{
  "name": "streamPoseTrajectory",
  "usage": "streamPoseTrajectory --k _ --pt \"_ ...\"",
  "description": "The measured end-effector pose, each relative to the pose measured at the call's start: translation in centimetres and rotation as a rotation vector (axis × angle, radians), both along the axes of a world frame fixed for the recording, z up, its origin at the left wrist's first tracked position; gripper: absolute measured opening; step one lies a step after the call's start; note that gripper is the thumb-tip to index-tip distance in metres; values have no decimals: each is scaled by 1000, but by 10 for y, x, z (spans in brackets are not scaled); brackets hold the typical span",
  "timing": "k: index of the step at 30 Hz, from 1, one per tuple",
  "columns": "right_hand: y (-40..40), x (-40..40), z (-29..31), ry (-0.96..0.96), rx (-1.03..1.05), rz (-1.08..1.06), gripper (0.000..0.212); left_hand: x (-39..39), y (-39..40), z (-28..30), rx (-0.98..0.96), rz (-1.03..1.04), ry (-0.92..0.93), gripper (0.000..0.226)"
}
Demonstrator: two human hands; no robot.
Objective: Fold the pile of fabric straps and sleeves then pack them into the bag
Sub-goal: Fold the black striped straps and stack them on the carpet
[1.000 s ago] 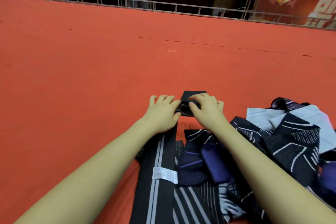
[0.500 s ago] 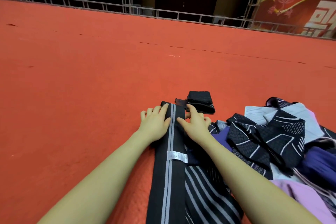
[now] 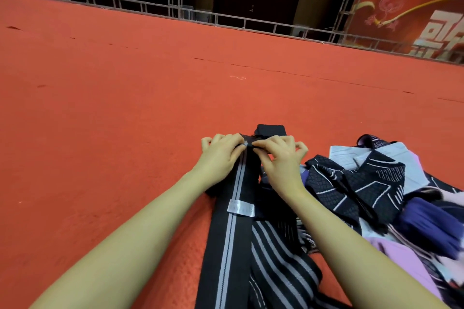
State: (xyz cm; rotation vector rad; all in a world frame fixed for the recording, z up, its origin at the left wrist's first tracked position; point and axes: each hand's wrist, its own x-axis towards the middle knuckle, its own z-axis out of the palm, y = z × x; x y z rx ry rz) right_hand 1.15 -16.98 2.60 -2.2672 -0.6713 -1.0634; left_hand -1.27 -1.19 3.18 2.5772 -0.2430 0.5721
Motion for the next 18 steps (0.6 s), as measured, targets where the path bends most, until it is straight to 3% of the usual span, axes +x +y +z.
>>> streamPoseTrajectory --k 3,7,11,15,18 --pt "-6 -14 16 155 63 13 12 -8 -6 11 115 152 -97 26" --pt "-22 -45 28 286 17 99 24 -20 -5 19 121 271 -1 28" --pt "-37 -84 18 430 -129 197 22 -55 -13 8 177 84 63 37" --pt "-55 -123 5 516 -221 244 34 -105 -23 -15 217 -115 175 31" --pt "-68 -147 -5 539 -399 267 54 -137 -22 -37 294 -200 290 32"
